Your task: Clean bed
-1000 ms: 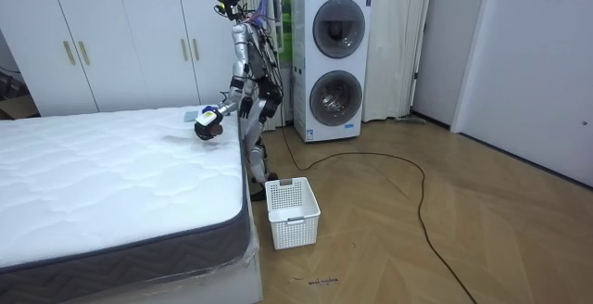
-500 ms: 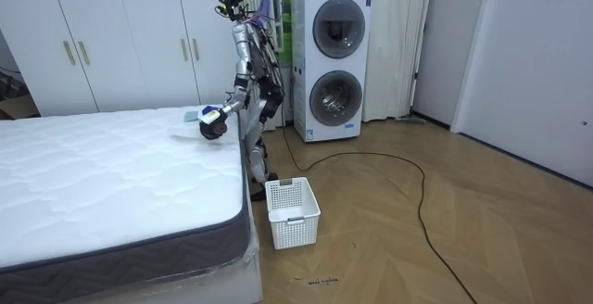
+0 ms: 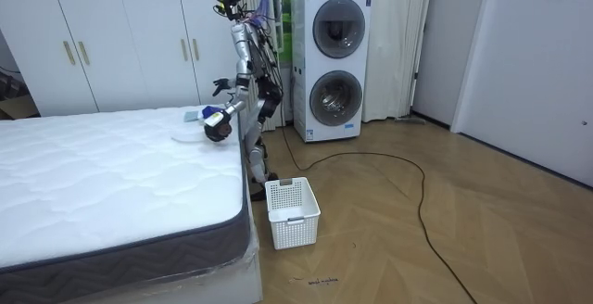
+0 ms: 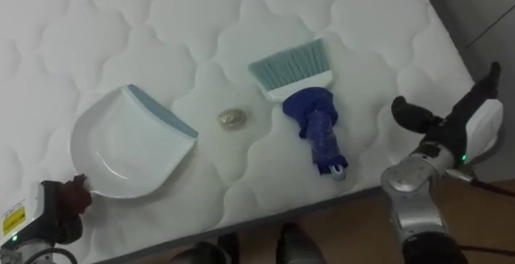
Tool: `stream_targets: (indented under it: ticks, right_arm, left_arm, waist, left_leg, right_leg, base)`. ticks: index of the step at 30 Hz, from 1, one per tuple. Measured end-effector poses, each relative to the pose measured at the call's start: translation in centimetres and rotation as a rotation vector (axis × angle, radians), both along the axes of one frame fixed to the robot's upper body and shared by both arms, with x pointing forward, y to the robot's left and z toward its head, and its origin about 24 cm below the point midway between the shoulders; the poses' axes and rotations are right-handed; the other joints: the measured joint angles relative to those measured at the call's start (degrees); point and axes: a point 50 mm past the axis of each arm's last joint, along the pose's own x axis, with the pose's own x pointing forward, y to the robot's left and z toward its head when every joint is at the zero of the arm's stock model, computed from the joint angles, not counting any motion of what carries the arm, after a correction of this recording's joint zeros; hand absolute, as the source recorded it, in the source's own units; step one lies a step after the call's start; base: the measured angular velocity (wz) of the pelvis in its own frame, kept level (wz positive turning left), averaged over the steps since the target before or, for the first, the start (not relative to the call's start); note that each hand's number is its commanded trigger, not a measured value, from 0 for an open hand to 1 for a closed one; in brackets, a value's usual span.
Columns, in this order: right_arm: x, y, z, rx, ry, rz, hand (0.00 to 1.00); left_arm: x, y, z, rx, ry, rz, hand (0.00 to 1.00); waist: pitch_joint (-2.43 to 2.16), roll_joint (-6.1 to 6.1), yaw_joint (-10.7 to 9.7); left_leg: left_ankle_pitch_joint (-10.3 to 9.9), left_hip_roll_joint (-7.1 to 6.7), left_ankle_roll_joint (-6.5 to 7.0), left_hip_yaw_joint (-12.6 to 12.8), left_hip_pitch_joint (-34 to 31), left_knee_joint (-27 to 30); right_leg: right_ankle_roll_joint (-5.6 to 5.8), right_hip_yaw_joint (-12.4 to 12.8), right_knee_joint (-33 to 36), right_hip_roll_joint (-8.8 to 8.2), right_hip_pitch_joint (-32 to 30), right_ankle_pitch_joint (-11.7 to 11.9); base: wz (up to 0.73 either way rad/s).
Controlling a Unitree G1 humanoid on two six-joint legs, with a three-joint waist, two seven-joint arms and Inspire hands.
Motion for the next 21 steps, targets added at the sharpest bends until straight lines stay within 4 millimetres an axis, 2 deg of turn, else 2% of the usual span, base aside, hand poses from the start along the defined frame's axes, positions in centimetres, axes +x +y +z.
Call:
stream_targets:
  ticks: [8,14,17,19,21]
  right_arm:
    - [0.3,0.6,0.4,-0.005,-0.026,0.031,0.00]
    - [0.4,1.0,-0.6,0.038,0.027,0.065,0.00]
    - [0.4,0.7,-1.2,0.074,0.057,0.060,0.00]
    - [0.4,0.7,-1.2,0.082,0.053,0.058,0.00]
    - [0.6,0.8,-1.2,0.109,0.047,0.054,0.00]
  left_arm:
    - [-0.1,0.1,-0.2,-0.019,0.038,-0.007,1.00]
    - [0.5,-0.2,-0.1,-0.034,0.049,-0.029,1.00]
    - [1.2,-0.5,0.0,-0.044,0.054,-0.055,1.00]
    - [1.5,-0.6,0.1,-0.055,0.055,-0.065,1.00]
    - [1.6,-0.7,0.2,-0.060,0.054,-0.070,1.00]
  waist:
    - [-0.06,-0.56,0.37]
    - [0.02,-0.54,1.34]
    - [0.17,-0.31,2.46]
    - [0.51,0.08,2.99]
    - [0.66,0.29,3.25]
  left_leg:
    - [-0.06,0.03,0.07,-0.07,0.80,-0.71]
    - [-0.25,0.18,0.19,-0.70,0.87,-0.69]
    - [-0.29,0.37,0.26,-0.87,0.84,-0.93]
    - [-0.32,0.29,0.30,-0.88,0.81,-1.18]
    - [-0.29,0.27,0.32,-0.88,0.74,-1.59]
  right_leg:
    - [0.15,-0.17,-1.26,-0.05,1.21,-0.04]
    - [0.33,-0.95,-2.45,0.30,2.09,0.13]
    - [0.41,-1.24,-2.90,0.29,2.23,0.24]
    - [0.45,-1.38,-3.10,0.14,2.19,0.22]
    - [0.45,-1.50,-3.49,-0.16,2.16,0.26]
  base:
    - [0.00]
    - [0.04]
    - [0.01]
    - [0.00]
    - [0.00]
